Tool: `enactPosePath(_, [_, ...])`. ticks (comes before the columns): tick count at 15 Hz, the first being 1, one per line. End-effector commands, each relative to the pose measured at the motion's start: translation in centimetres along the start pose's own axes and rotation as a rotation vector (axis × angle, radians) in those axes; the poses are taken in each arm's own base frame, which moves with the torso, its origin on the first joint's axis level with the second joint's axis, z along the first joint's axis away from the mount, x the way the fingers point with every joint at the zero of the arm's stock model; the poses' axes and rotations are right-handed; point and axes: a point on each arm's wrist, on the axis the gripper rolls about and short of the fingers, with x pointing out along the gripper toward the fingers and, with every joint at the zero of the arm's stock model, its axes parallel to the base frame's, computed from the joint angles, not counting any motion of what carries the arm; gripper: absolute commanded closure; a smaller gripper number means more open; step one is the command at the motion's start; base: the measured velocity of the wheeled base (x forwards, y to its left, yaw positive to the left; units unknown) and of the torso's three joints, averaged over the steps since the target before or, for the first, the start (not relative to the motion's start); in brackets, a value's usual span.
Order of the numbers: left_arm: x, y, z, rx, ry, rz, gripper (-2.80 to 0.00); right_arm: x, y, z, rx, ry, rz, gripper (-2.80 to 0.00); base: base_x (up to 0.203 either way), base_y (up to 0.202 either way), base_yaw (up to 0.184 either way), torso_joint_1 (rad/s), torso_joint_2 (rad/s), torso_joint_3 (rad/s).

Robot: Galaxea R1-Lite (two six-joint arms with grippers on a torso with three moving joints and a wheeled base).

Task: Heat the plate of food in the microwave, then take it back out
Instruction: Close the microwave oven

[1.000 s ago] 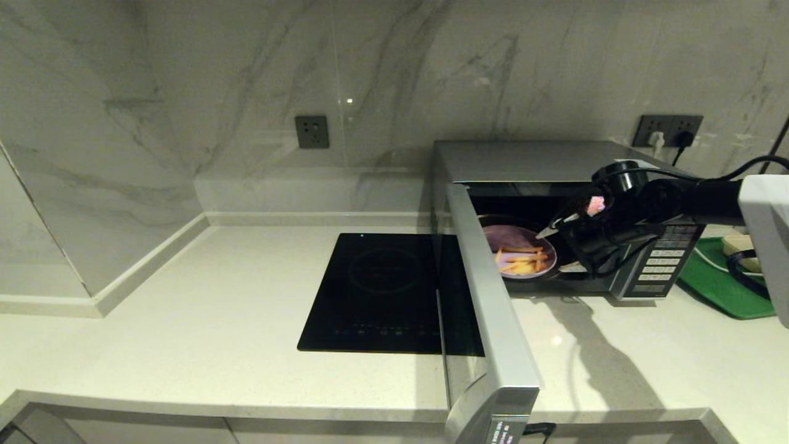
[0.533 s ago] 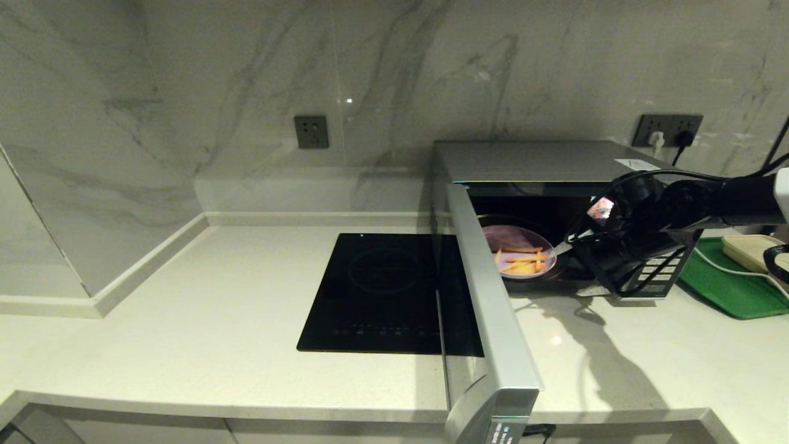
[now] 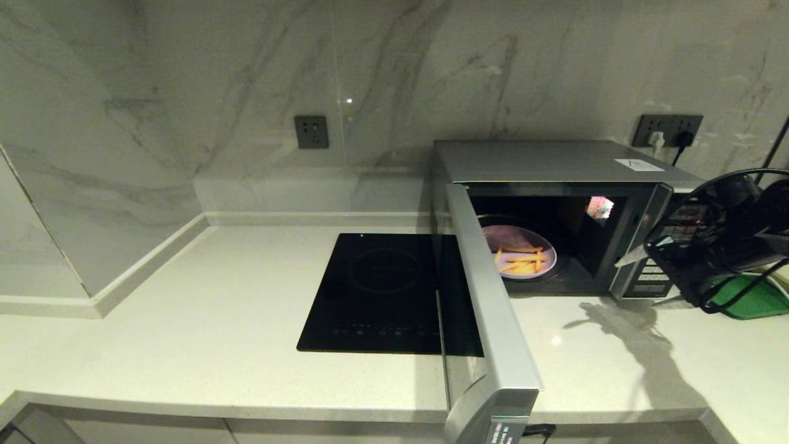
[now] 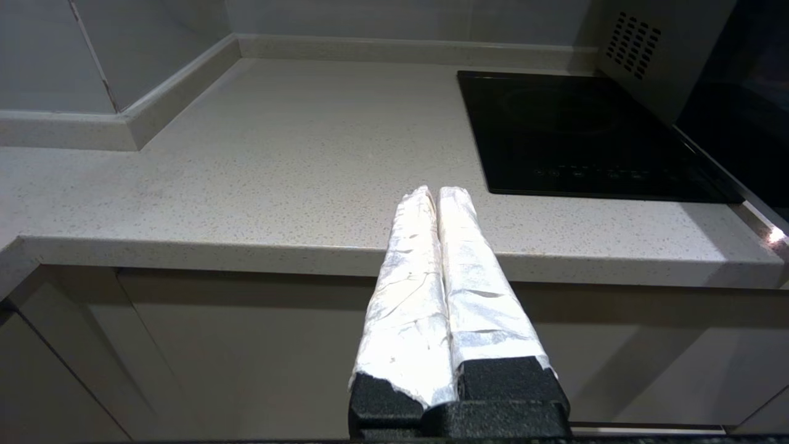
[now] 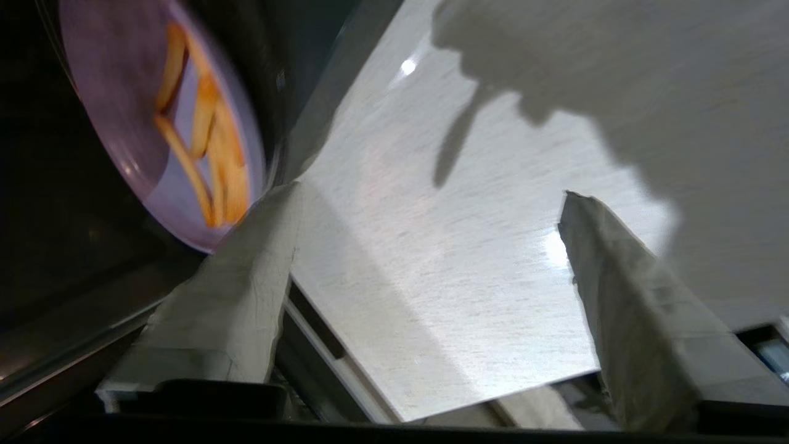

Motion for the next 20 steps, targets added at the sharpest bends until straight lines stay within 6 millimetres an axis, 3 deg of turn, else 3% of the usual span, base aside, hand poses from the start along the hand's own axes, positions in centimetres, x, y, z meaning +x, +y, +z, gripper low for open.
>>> enactPosePath(1, [0.0,0.0,0.0,0.0,0.0,0.002,0.0,-3.5,-3.3,2.5,0.025,-0.065,0.003,0.0,0.0,0.0,0.0,0.0,0.0,0.0])
enactPosePath(6, [0.0,0.0,0.0,0.0,0.0,0.0,0.0,-10.3,-9.7,4.8,0.016,-0.064,-0.033,0.0,0.0,0.0,0.0,0.0,0.0,0.0])
enactPosePath(9, [0.0,0.0,0.0,0.0,0.0,0.0,0.0,-14.3,-10.9,6.4,0.021,-0.089,-0.034,0.0,0.0,0.0,0.0,0.0,0.0,0.0])
enactPosePath(12, [0.0,0.0,0.0,0.0,0.0,0.001,0.0,-17.6,-10.6,7.6,-0.006,-0.12,-0.023,0.0,0.0,0.0,0.0,0.0,0.0,0.0])
enactPosePath(14, [0.0,0.0,0.0,0.0,0.0,0.0,0.0,-18.3,-9.0,4.9,-0.091,-0.007,-0.03,0.0,0.0,0.0,0.0,0.0,0.0,0.0])
enactPosePath(18, [0.0,0.0,0.0,0.0,0.0,0.0,0.0,-19.4,-5.2,-3.0,-0.424,0.257,0.139,0.0,0.0,0.0,0.0,0.0,0.0,0.0])
enactPosePath(20, [0.0,0.0,0.0,0.0,0.0,0.001,0.0,-19.5,-4.6,-6.4,-0.563,0.358,0.215,0.0,0.0,0.0,0.0,0.0,0.0,0.0])
